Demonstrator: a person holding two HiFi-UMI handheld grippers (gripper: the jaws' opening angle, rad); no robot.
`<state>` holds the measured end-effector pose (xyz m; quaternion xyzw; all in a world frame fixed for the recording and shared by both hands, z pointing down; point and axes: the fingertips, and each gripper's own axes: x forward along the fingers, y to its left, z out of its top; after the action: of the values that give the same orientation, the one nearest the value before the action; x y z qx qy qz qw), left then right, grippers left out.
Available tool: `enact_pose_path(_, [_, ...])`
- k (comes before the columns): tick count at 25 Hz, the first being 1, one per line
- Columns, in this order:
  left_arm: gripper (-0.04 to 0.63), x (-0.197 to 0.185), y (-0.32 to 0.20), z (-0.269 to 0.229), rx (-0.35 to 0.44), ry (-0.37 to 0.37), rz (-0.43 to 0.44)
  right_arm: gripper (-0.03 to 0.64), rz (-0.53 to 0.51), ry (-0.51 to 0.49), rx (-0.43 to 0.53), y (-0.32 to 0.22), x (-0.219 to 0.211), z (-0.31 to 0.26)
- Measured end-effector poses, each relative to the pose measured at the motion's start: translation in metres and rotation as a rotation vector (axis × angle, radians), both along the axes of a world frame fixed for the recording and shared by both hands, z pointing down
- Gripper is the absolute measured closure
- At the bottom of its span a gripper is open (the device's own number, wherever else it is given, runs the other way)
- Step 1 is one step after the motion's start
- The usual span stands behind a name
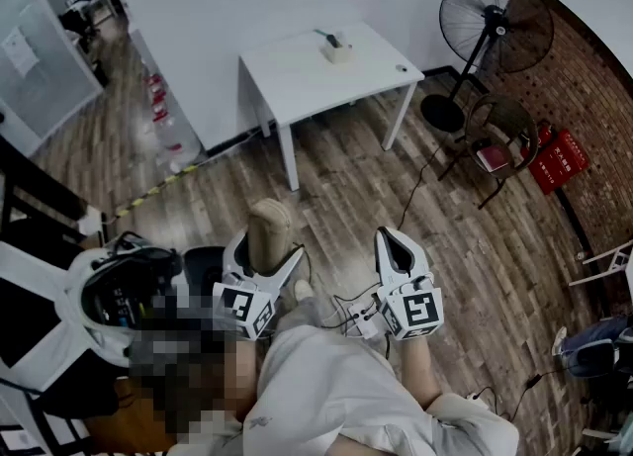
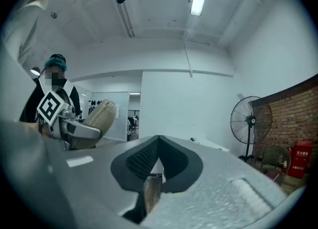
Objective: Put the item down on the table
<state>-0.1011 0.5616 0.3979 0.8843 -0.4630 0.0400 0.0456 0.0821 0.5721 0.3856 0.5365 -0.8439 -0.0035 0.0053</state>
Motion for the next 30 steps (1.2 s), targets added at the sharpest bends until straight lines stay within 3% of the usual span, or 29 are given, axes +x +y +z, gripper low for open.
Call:
enact_pose_path(5, [0.167, -0.005, -0.013, 0.001, -0.018, -0.001, -0.001, 0.614, -0.016, -0.043, 0.036, -0.013, -0.008, -0.013])
enact_pose_path(16, [0.166, -0.010, -0.090, -0.007, 0.004, -0.004, 0.010, 0.614, -0.013, -0.020, 0.007, -0.086, -0.014, -0.009])
enact_pose_path(30, [0.167, -0.040, -0.236, -0.005, -0.019, 0.013, 0.034, 0.614, -0.013, -0.002, -0.027, -0.231, -0.055, -0.012])
